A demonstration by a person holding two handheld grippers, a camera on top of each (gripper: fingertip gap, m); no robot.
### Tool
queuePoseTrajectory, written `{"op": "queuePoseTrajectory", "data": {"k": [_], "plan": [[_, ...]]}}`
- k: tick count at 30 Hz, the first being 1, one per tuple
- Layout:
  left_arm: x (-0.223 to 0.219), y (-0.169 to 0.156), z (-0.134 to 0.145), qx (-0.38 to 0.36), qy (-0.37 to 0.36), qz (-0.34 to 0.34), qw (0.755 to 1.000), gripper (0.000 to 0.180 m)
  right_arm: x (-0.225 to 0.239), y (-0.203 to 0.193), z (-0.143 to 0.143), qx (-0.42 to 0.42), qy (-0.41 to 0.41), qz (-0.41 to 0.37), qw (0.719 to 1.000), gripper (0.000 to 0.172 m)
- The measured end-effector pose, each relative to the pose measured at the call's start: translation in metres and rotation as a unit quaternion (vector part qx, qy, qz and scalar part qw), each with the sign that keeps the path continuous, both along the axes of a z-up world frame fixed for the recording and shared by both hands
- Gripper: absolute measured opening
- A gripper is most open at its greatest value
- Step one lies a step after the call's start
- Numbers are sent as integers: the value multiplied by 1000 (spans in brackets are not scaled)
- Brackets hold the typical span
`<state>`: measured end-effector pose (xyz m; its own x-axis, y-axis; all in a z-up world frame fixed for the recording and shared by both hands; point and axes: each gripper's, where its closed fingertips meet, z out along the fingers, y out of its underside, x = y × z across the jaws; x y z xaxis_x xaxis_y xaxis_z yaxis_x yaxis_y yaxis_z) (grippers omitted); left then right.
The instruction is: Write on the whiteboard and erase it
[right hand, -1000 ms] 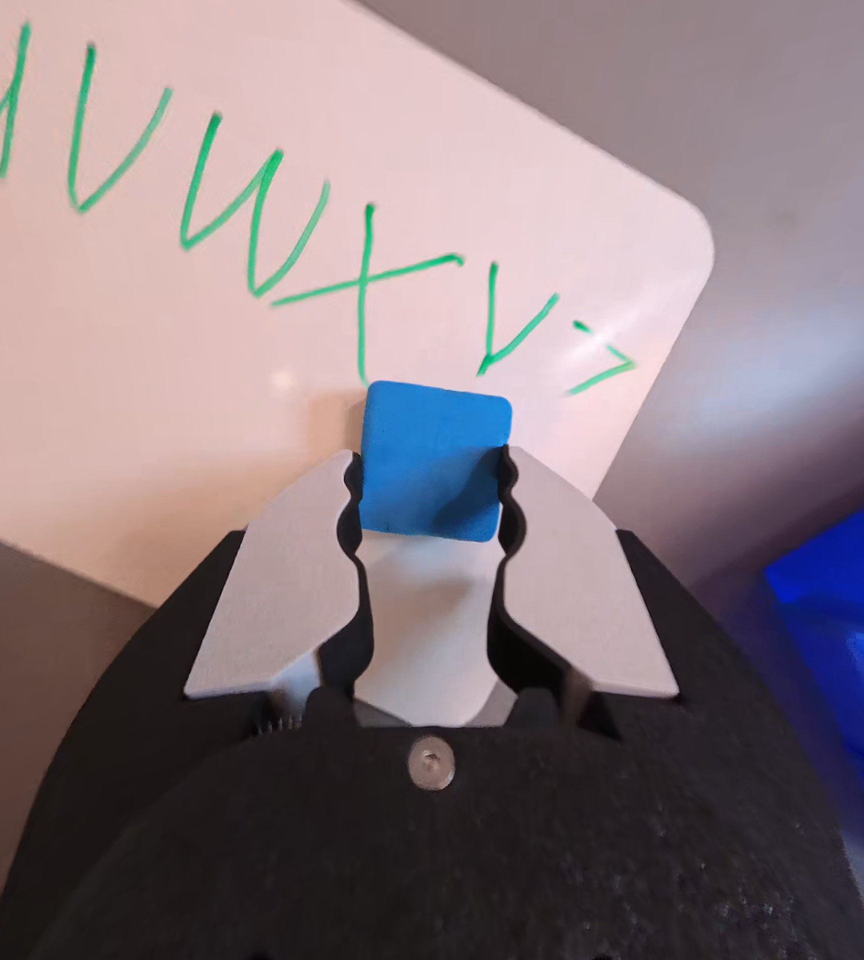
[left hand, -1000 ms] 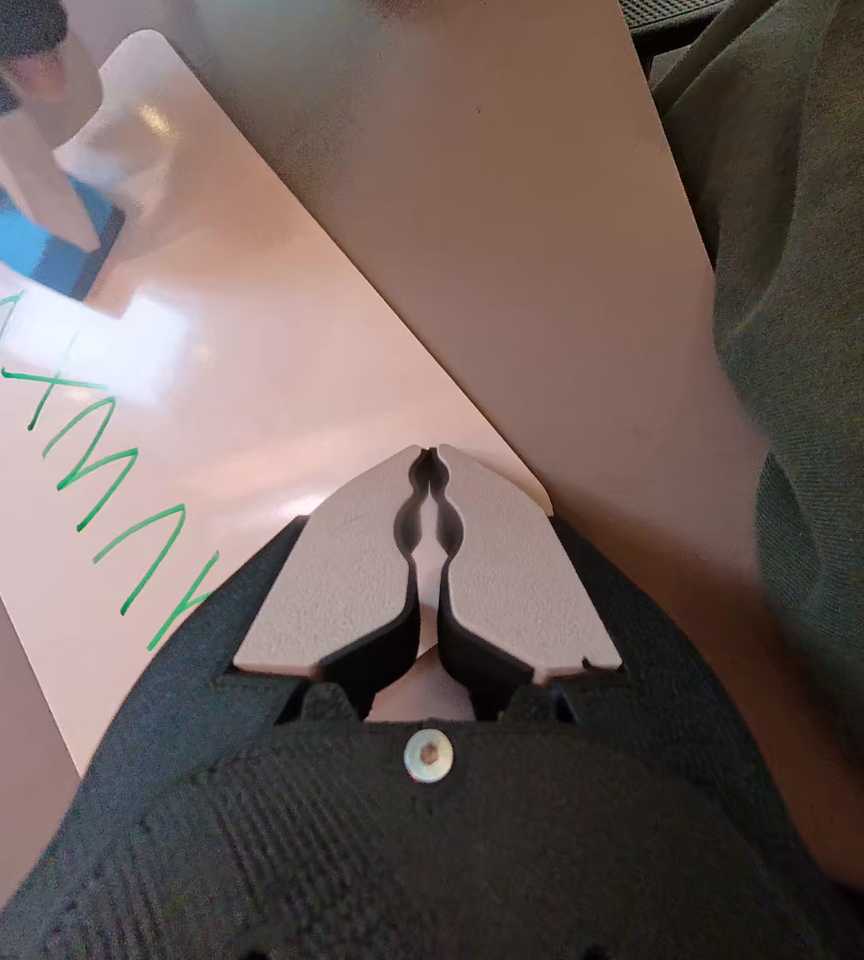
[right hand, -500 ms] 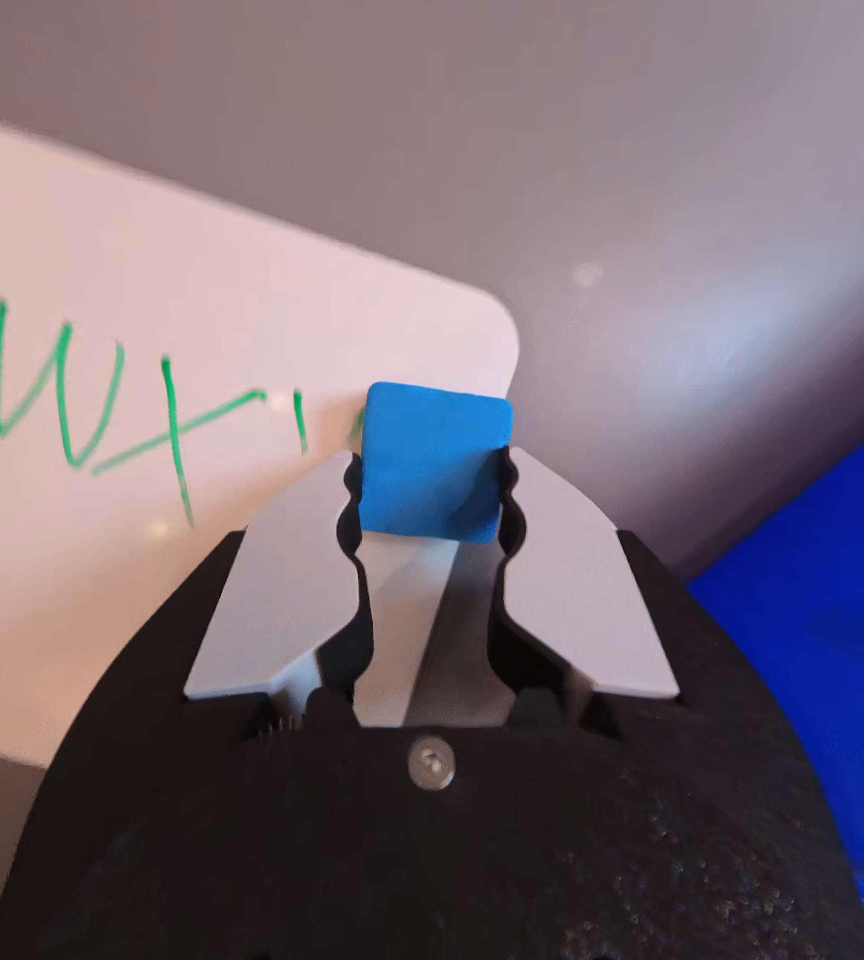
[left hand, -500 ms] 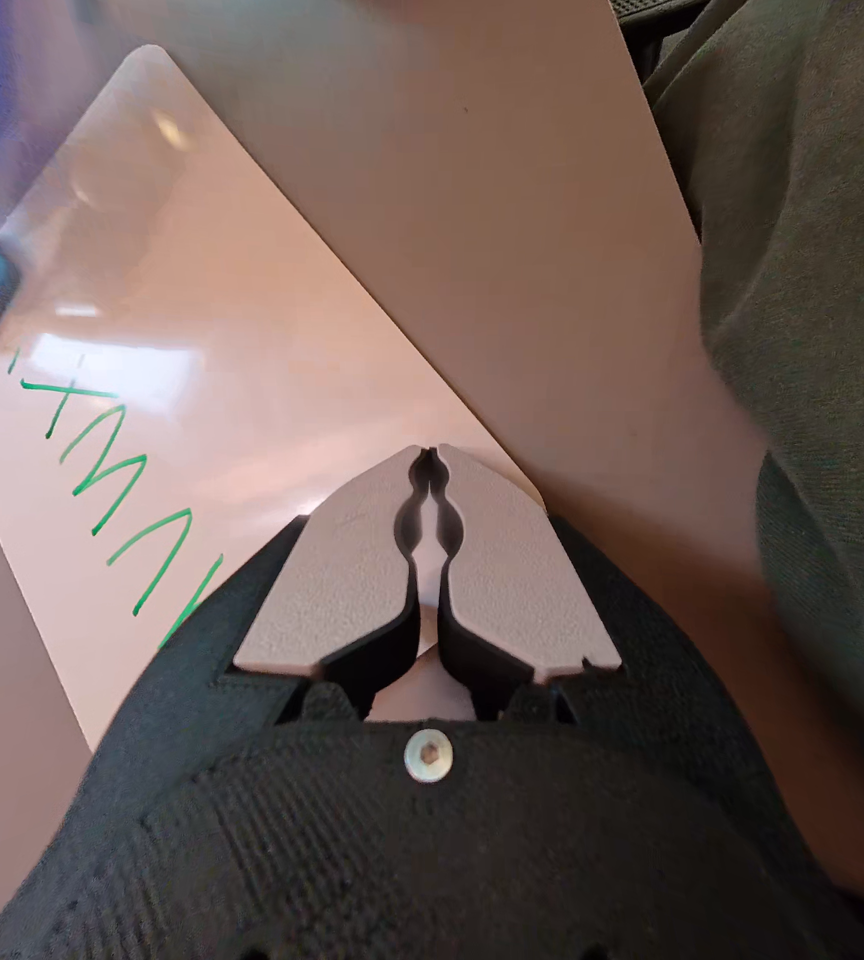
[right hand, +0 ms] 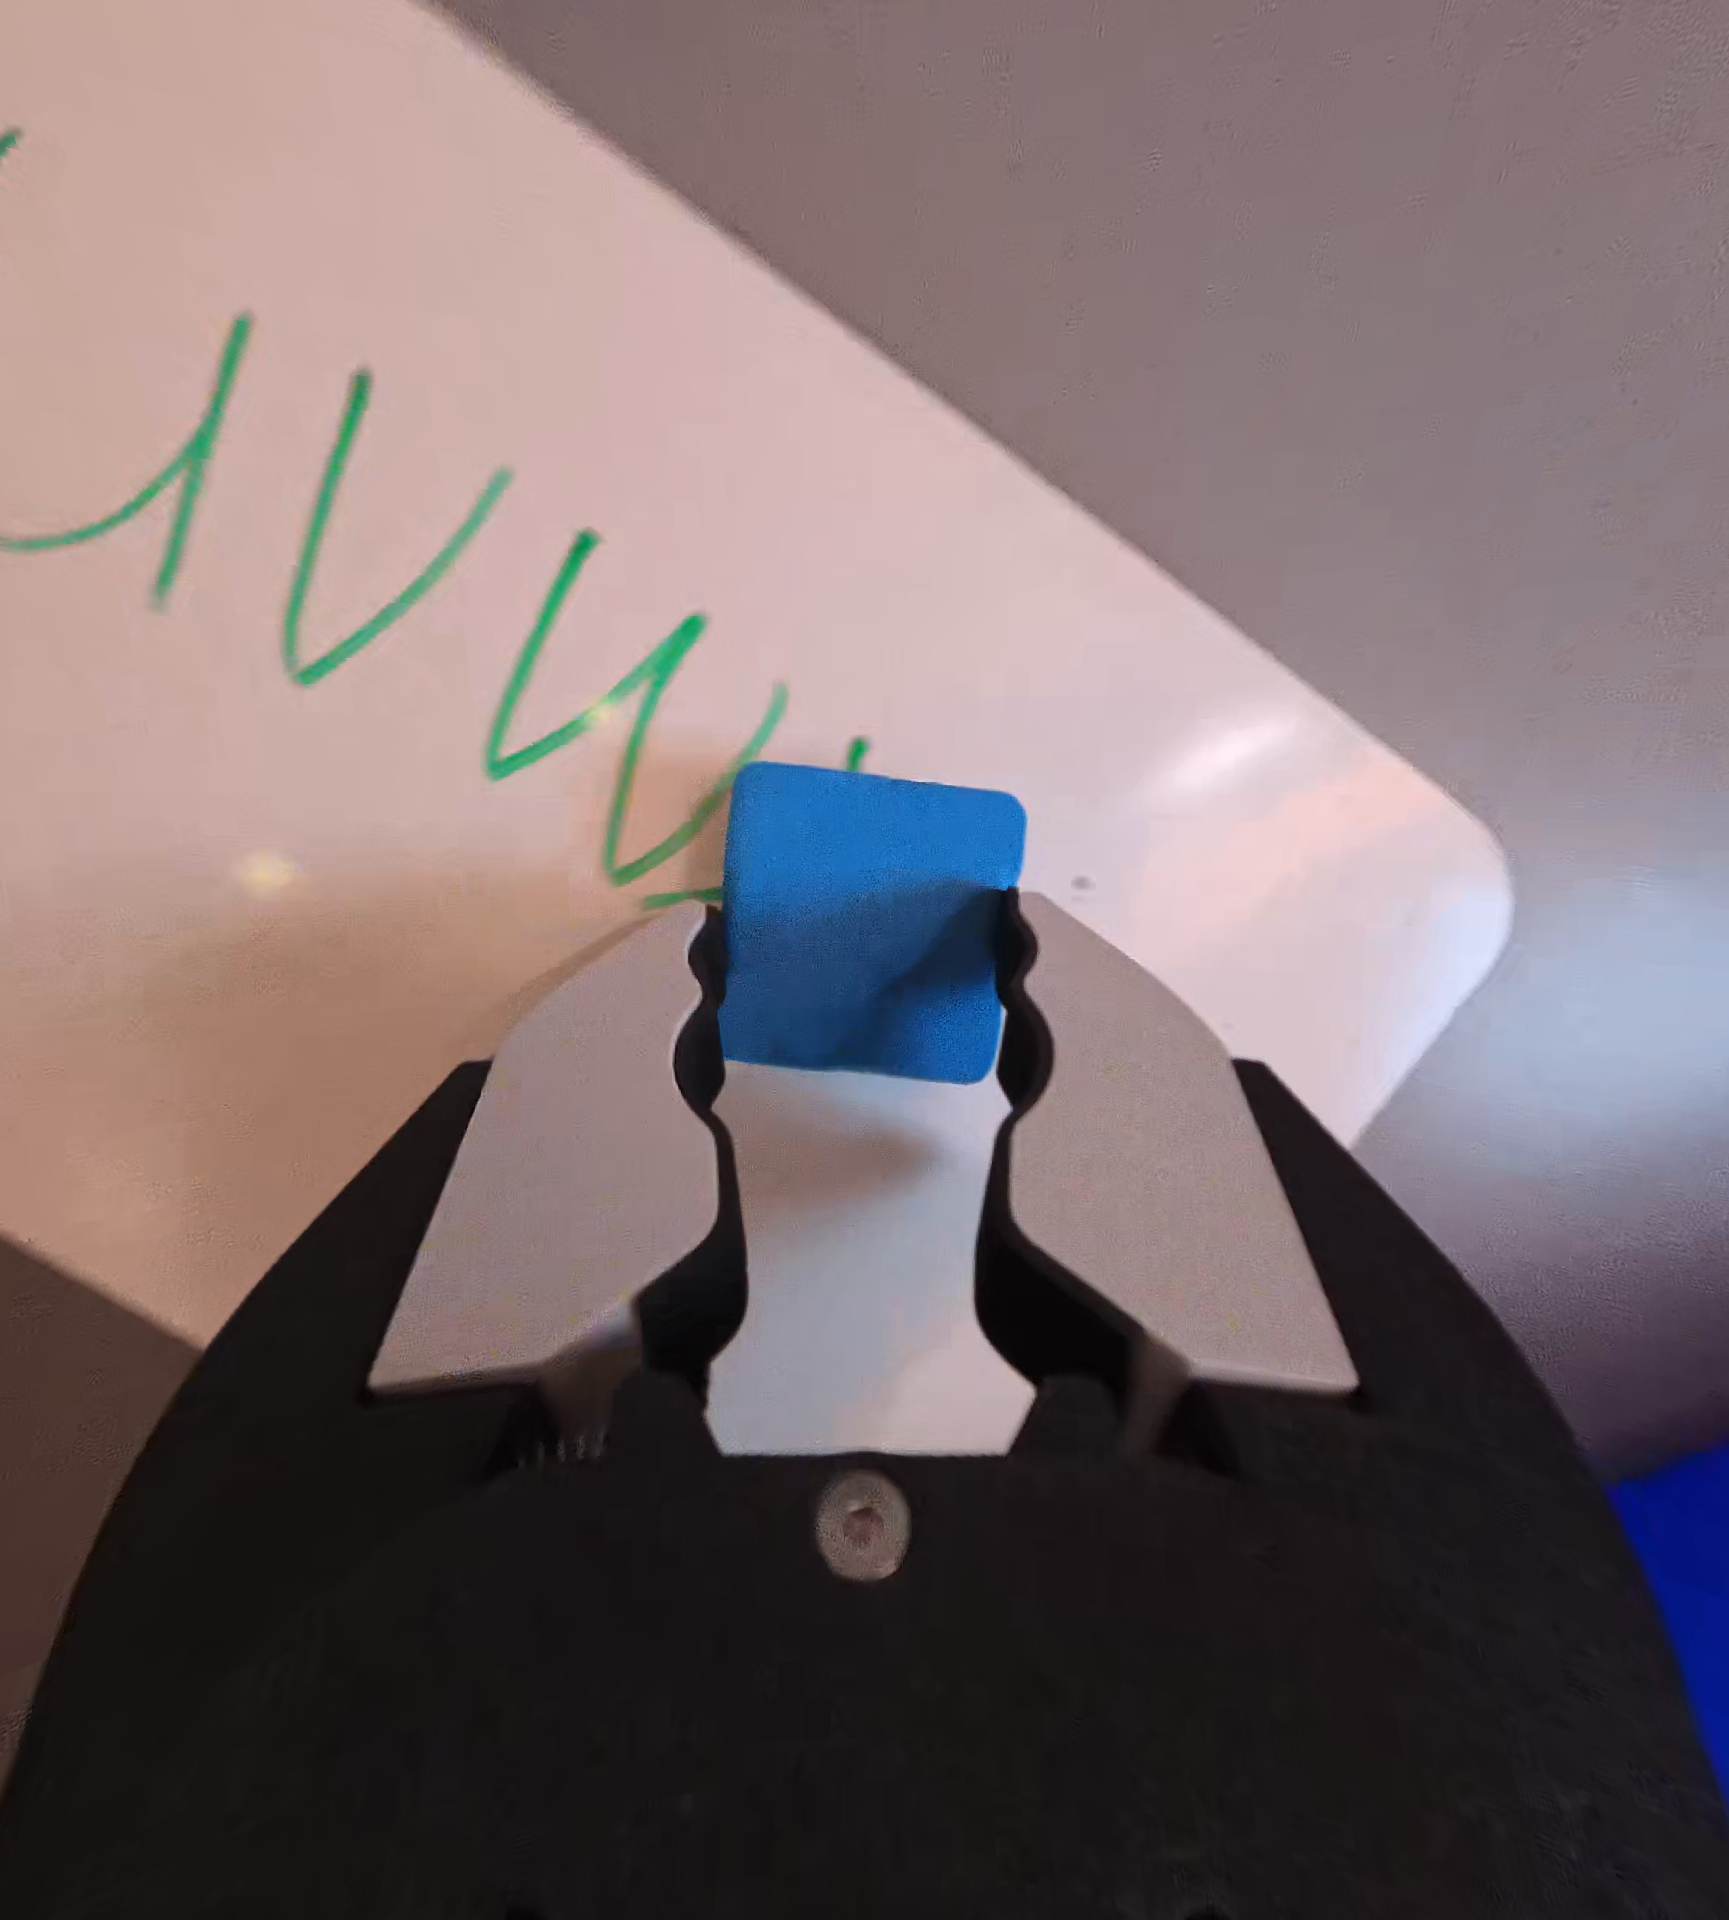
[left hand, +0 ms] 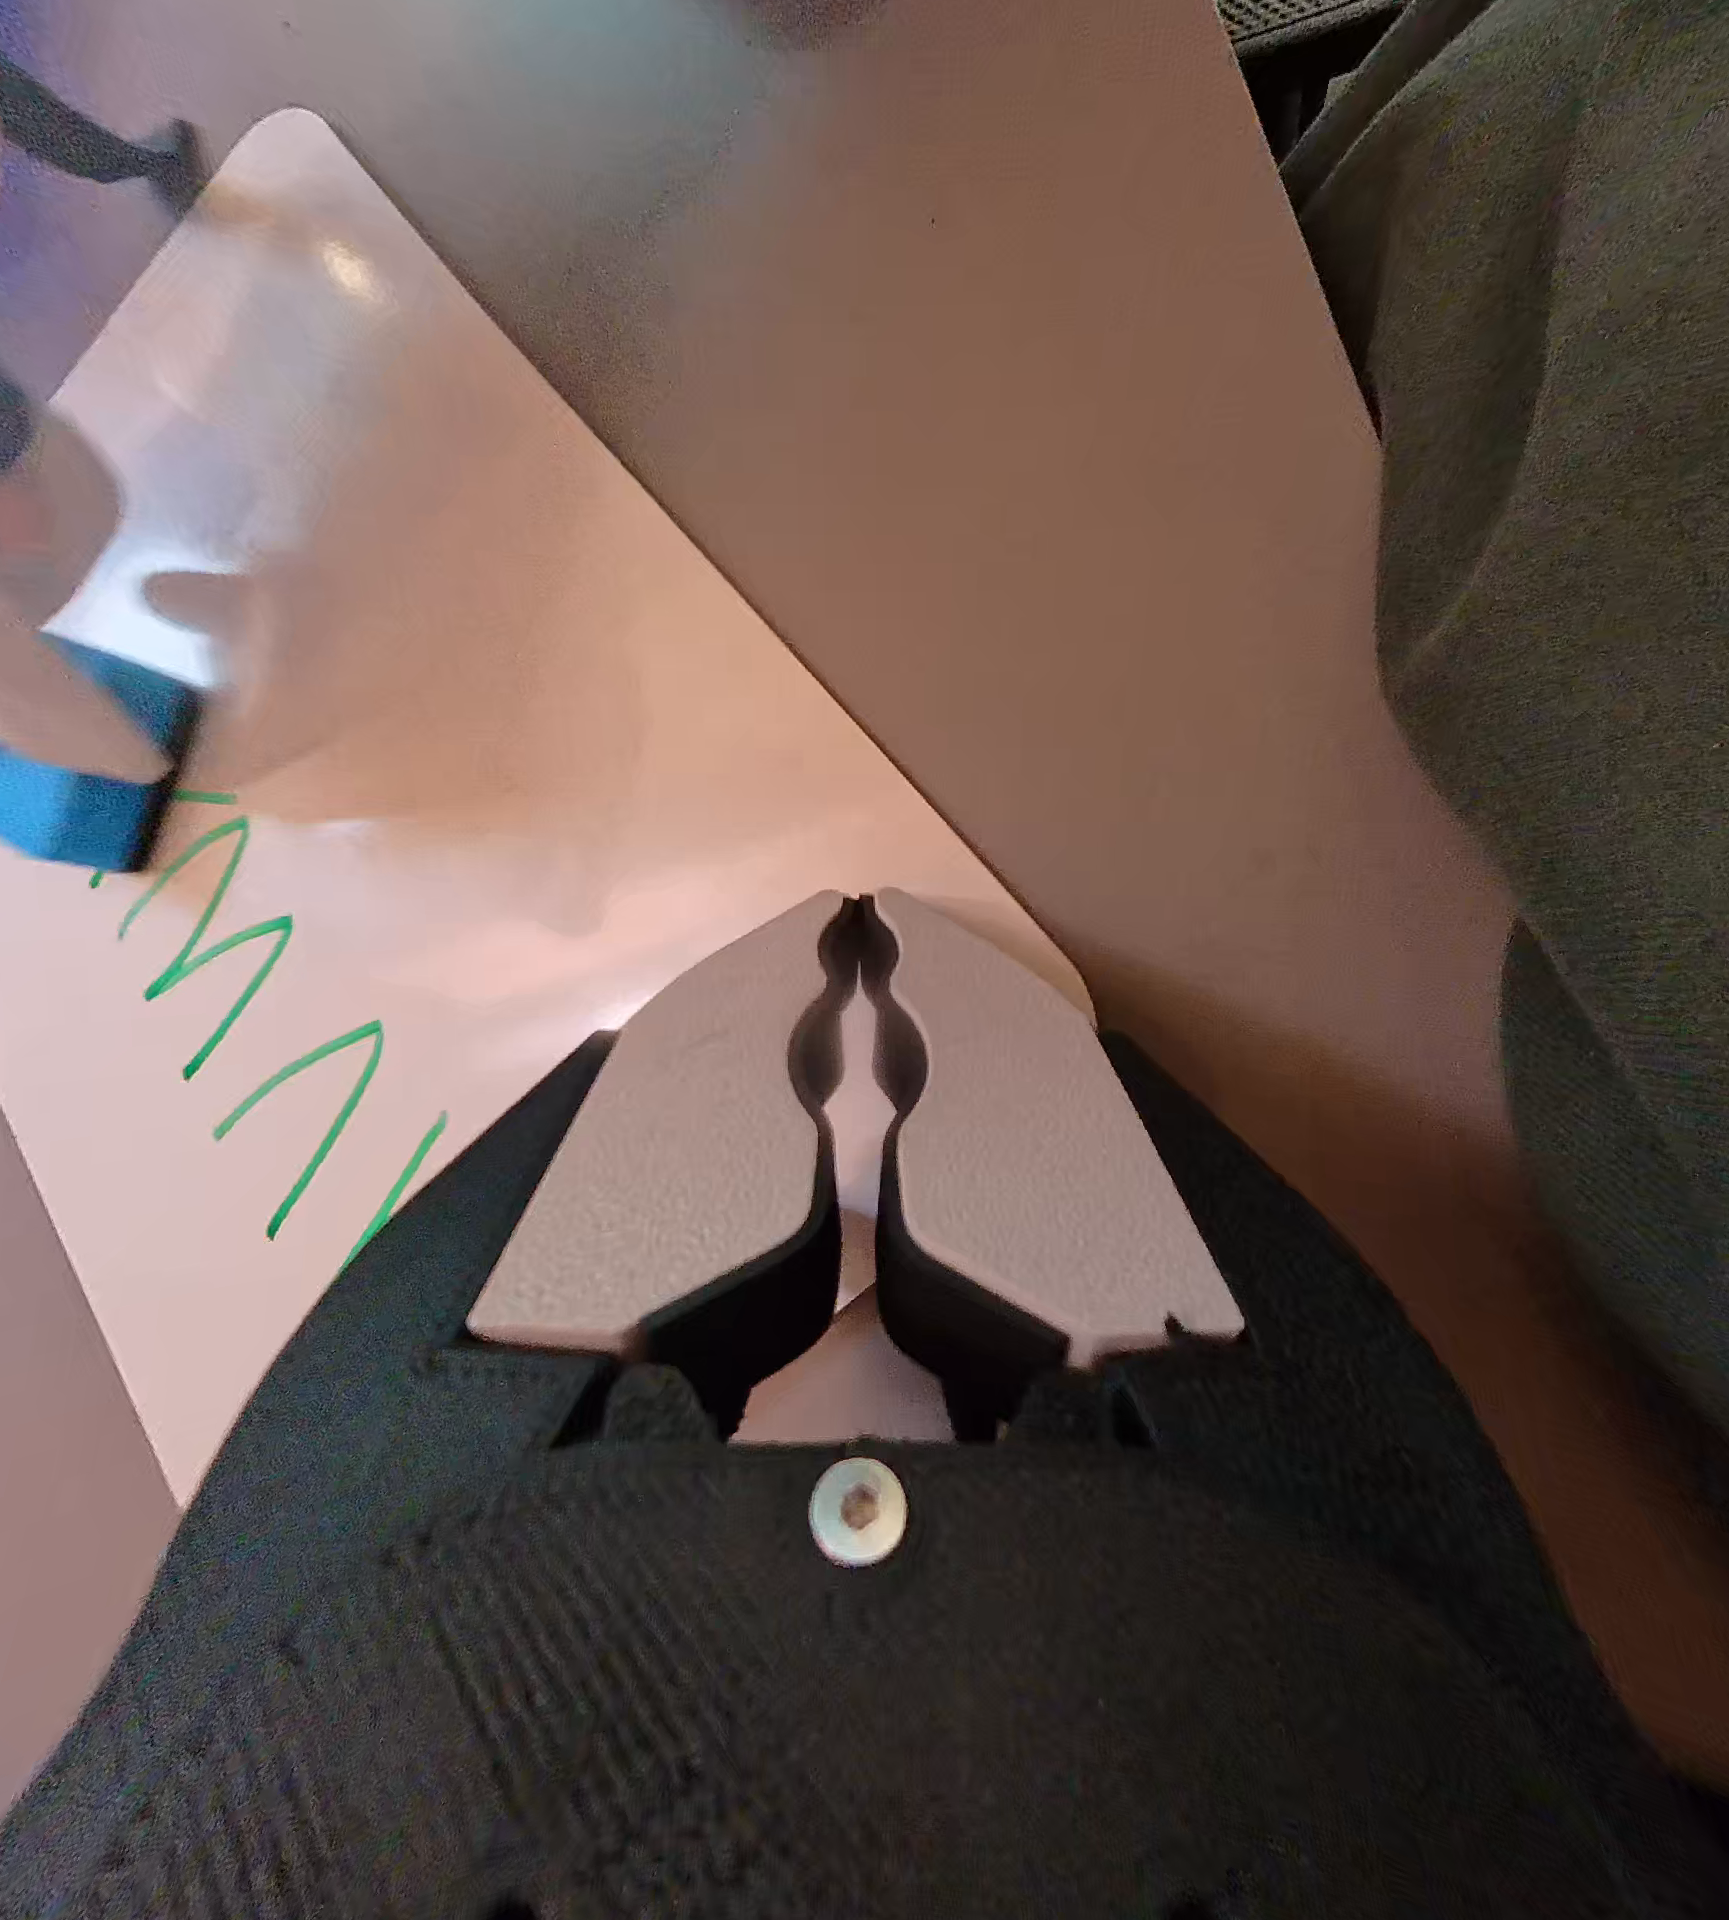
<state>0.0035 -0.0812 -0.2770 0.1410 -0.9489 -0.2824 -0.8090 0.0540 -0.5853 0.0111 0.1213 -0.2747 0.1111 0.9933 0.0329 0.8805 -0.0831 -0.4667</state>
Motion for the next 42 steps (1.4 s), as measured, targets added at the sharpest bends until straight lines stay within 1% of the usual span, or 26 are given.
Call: {"op": "queuePoseTrajectory", "data": {"k": [2, 3, 6, 8, 9, 11, 13, 14, 15, 18, 19, 20, 22, 24, 25, 26, 28, 30, 33, 35, 36, 37, 39, 40, 41, 42], "plan": [[-1, 1, 0, 9, 7, 3, 1000, 1, 17, -25, 0, 5, -52, 56, 997, 51], [-1, 1, 0, 11, 9, 4, 1000, 1, 27, -23, 0, -7, -67, 52, 996, 51], [-2, 0, 0, 14, 13, 3, 1000, 1, 44, 48, 1, 11, -80, -78, 994, 51], [-2, 0, 0, 16, 14, 2, 1000, 1, 28, 65, 1, 7, -56, -107, 993, 51], [-2, -1, 0, 15, 14, 2, 1000, 1, 13, 57, 1, 21, -48, -79, 996, 51], [-2, -1, 0, 11, 12, 2, 1000, 1, -9, 10, 1, 6, -46, 6, 999, 51], [-2, -1, 0, 8, 10, 2, 1000, 1, -1, -25, 1, 10, -88, 74, 993, 51], [-2, -1, 0, 8, 10, 1, 1000, 1, 6, -29, 1, 9, -100, 88, 991, 51], [-2, 0, 0, 9, 11, 1, 1000, 1, 13, -22, 2, -2, -107, 74, 991, 51], [-1, 0, 0, 18, 11, 1, 1000, 1, 33, 49, 3, 38, -130, -58, 989, 51], [-1, 0, 0, 23, 12, 0, 1000, 1, 28, 55, 3, 40, -127, -78, 988, 51], [-1, 0, 1, 26, 14, -1, 1000, 1, 13, 42, 3, 39, -109, -49, 992, 51], [-1, 0, 1, 23, 13, 0, 1000, 1, -17, -13, 1, 20, -79, 44, 996, 51], [-1, 1, 1, 14, 7, 1, 1000, 1, -8, -46, 1, 30, -129, 106, 986, 51], [-1, 1, 1, 13, 6, 0, 1000, 1, -1, -48, 1, 28, -137, 117, 983, 51], [-1, 1, 1, 16, 7, 0, 1000, 1, 7, -37, 1, 19, -148, 88, 985, 51], [-1, 1, 1, 19, 10, -1, 1000, 1, 18, 9, 2, 33, -159, -6, 987, 51], [-1, 1, 1, 19, 8, -1, 1000, 1, 2, 31, 2, 32, -119, -49, 991, 51], [-1, 1, 1, 19, 6, -4, 1000, 1, -45, -15, 1, 28, -69, 37, 997, 51], [0, 1, 1, 17, 4, -3, 1000, 1, -44, -41, 1, 32, -99, 94, 990, 51], [-1, 1, 1, 17, 4, -3, 1000, 1, -39, -39, 1, 26, -101, 95, 990, 51], [-1, 1, 1, 18, 5, -3, 1000, 1, -31, -22, 1, 21, -99, 59, 993, 51], [-1, 2, 1, 23, 9, -3, 1000, 1, -6, 36, 1, 25, -88, -64, 994, 51], [-1, 2, 1, 25, 10, -3, 1000, 1, 4, 52, 1, 7, -77, -112, 991, 51], [-1, 2, 1, 27, 11, -4, 1000, 1, 9, 51, 1, 5, -78, -118, 990, 51], [-2, 2, 1, 27, 11, -4, 1000, 1, 6, 35, 1, 16, -89, -85, 992, 51]]}}
